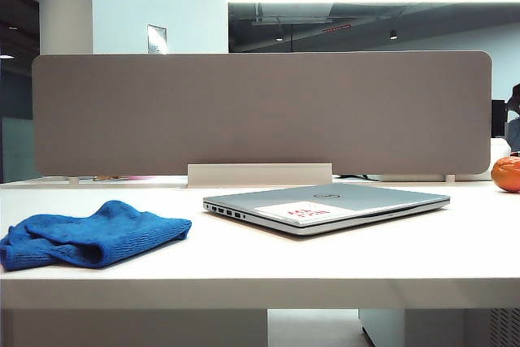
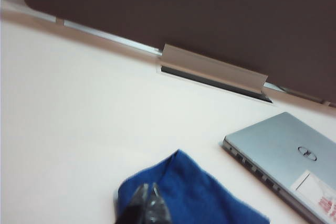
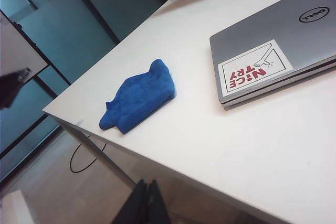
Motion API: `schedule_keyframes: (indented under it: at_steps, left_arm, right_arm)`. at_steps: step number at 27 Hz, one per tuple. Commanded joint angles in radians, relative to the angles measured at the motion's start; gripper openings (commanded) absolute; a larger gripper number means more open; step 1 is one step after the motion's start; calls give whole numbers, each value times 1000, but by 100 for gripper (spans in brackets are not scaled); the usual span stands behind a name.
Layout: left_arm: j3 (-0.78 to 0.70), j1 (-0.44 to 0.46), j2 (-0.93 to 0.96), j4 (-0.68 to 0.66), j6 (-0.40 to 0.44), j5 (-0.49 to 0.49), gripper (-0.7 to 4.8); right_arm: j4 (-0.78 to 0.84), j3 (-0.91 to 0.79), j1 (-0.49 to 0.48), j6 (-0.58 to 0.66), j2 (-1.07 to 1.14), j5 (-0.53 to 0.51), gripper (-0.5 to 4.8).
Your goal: Pick up the blue rag and put it over the laptop.
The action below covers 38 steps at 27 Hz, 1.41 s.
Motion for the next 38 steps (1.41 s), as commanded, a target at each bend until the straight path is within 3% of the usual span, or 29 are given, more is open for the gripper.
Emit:
schedule_keyframes:
  at_steps: [1,9,23,33,35,38]
  left_arm:
    - [41,-2,1,3,44,8,-6]
    - [160,-2,108,-52,145,4,-6]
    - [440,-2,724,-54,151,55,-6]
    - [584,-2,1026,-62,151,101,-5]
    - [604,-2,1077,-66,151,101,14]
    - [640,-2,1147,-90,151,101,123]
  right_arm:
    - [16,-4,-1,1,-2,-5,0]
    - [17,-4,-1,1,-2,-4,0]
    - [17,-4,-1,0,-2,-1,0]
    - [17,-4,-1,0,-2,0,0]
    - [17,-4,-1,0,-2,0,0]
    - [17,-4,-1,0,-2,2,0]
